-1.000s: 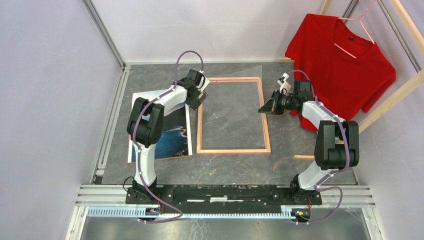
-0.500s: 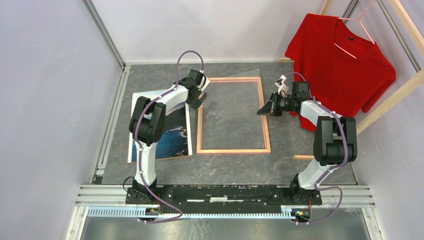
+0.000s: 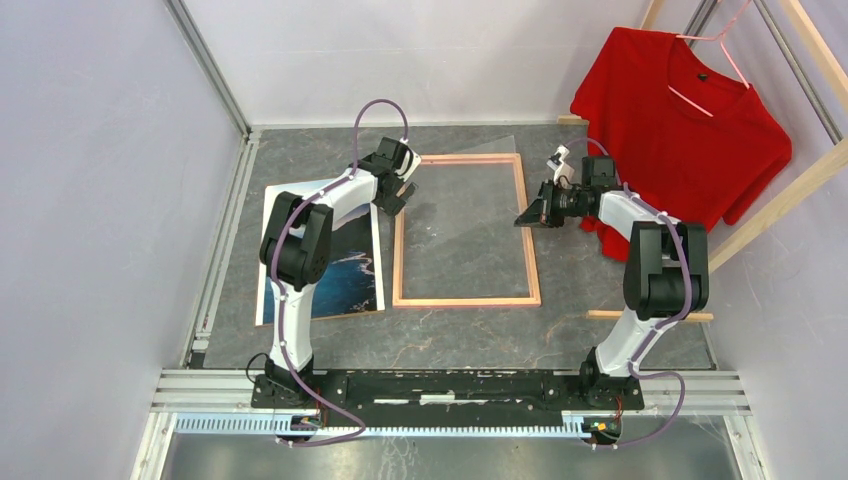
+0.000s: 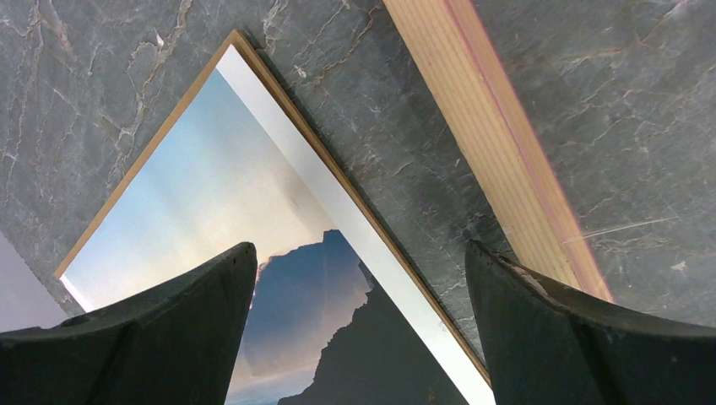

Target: Put the photo into the frame

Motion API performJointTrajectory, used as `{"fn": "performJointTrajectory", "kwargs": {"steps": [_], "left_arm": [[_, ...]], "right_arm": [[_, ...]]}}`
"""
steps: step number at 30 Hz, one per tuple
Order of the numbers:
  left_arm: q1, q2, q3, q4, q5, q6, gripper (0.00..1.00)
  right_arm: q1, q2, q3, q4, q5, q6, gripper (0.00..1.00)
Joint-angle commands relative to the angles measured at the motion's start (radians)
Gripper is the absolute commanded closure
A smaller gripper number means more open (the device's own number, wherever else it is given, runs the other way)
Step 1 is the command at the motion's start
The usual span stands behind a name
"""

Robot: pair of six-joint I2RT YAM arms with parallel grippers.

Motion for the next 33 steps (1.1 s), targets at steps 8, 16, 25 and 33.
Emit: {"fn": "performJointTrajectory", "kwargs": {"steps": [8, 16, 25, 33], "left_arm": [[0.000, 0.020, 0.025, 0.023, 0.011, -0.032, 0.01], [0.000, 0.018, 0.014, 0.023, 0.018, -0.026, 0.01], [-0.001, -0.025, -0.059, 0.036, 0.060, -0.028, 0.02], [0.000, -0.075, -0.150, 0.052, 0.162, -0.053, 0.01]], "right_arm": [[0.000, 0.028, 0.060, -0.022, 0.014, -0.043, 1.00], [0.000, 0.042, 0.061, -0.007, 0.014, -0.026, 1.00], [0.000, 0.020, -0.027, 0.109, -0.001, 0.080, 1.00], [0.010, 0.028, -0.085, 0.238, -0.018, 0.201, 1.00]]}}
